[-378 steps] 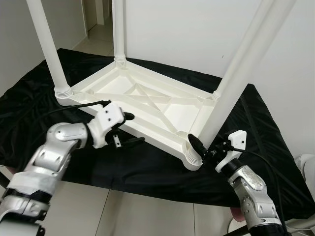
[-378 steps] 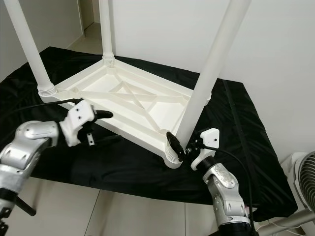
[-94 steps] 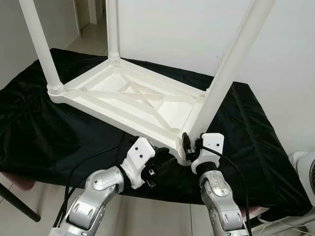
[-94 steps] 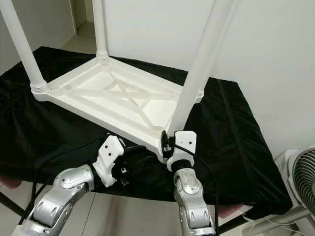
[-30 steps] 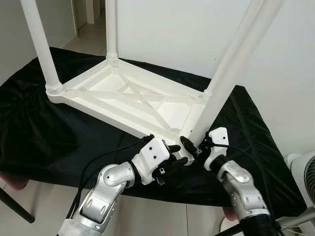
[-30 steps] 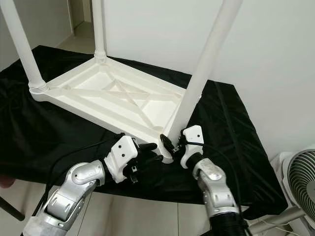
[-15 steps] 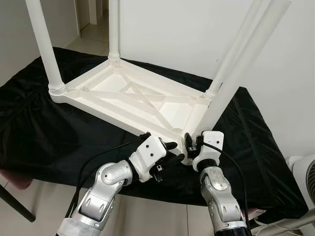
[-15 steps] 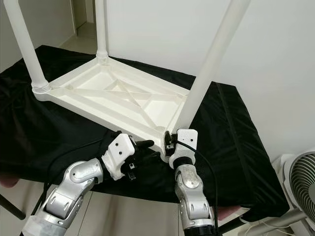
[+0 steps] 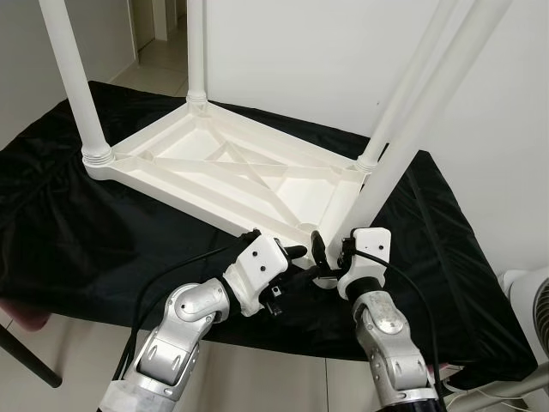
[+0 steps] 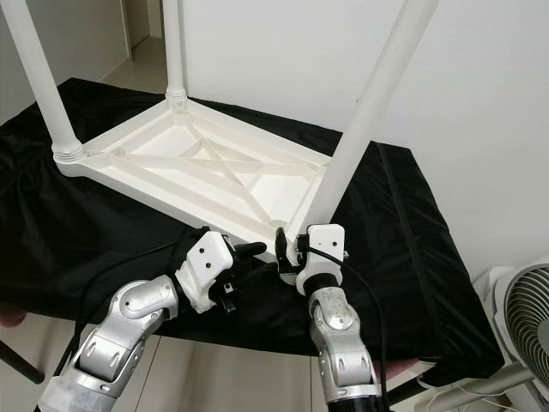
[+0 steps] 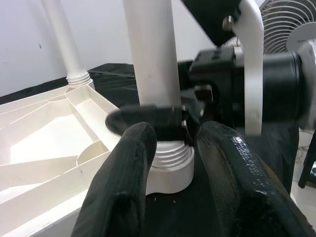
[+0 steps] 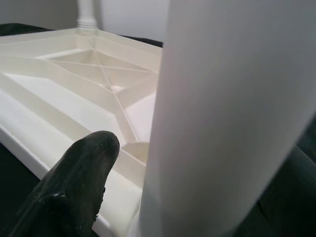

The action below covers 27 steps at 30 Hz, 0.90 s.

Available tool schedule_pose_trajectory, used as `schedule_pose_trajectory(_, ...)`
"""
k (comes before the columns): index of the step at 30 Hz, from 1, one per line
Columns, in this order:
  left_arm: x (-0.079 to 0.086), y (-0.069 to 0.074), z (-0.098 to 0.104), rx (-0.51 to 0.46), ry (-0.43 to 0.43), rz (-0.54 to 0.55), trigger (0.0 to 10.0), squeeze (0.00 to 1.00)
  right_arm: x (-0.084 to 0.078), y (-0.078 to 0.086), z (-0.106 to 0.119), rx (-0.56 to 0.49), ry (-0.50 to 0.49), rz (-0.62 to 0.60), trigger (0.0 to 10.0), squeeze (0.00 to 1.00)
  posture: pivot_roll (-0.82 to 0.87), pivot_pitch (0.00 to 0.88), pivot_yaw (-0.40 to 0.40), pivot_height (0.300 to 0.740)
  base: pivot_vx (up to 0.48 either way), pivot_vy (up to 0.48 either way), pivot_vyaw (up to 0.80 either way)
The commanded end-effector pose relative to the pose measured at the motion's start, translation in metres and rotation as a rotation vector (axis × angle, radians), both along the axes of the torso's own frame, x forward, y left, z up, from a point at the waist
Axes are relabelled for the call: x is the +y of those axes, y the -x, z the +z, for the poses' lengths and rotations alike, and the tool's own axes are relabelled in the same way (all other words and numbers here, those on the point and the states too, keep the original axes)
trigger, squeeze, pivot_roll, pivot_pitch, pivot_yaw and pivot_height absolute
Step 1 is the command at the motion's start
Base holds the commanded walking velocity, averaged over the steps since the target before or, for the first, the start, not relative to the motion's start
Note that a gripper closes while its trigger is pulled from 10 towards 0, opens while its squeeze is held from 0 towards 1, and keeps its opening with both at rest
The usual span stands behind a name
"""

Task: Building children table

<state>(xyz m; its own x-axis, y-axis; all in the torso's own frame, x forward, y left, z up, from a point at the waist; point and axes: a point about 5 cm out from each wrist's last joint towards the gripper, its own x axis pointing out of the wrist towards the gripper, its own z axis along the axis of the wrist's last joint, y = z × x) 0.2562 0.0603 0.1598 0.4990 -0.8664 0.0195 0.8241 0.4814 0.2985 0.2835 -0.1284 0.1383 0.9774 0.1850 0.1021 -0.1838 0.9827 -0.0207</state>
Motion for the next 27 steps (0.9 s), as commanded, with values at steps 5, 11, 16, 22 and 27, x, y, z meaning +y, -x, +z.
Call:
schedule_pose_trajectory(5, -0.002, -0.002, 0.002, -0.007, 0.035, 0.056, 10.0, 0.0, -0.013, -0.004, -0.003, 0.011, 0.056, 0.232, 10.0, 0.0, 0.0, 0.0, -0.14, 0.74, 0.0, 0.0, 0.0)
schedule_pose_trajectory(11, -0.005, 0.002, 0.001, 0.014, 0.041, 0.03, 10.0, 0.0, -0.019, -0.011, -0.006, 0.036, 0.131, 0.397, 10.0, 0.0, 0.01, 0.0, -0.145, 0.74, 0.0, 0.0, 0.0)
schedule_pose_trajectory(16, -0.007, 0.008, -0.005, 0.053, 0.024, -0.016, 10.0, 0.0, -0.02, -0.022, -0.009, 0.052, 0.203, 0.464, 10.0, 0.0, 0.01, 0.0, -0.148, 0.74, 0.0, 0.0, 0.0)
schedule_pose_trajectory(22, -0.006, 0.011, -0.012, 0.087, 0.001, -0.028, 10.0, 0.0, -0.02, -0.026, -0.012, 0.074, 0.223, 0.503, 0.0, 0.0, 0.01, 0.0, -0.148, 0.74, 0.0, 0.0, 0.0)
schedule_pose_trajectory(27, -0.006, 0.011, -0.014, 0.065, -0.012, -0.007, 10.0, 0.0, -0.022, -0.026, -0.017, 0.084, 0.203, 0.548, 0.0, 0.0, 0.02, 0.0, -0.157, 0.74, 0.0, 0.0, 0.0)
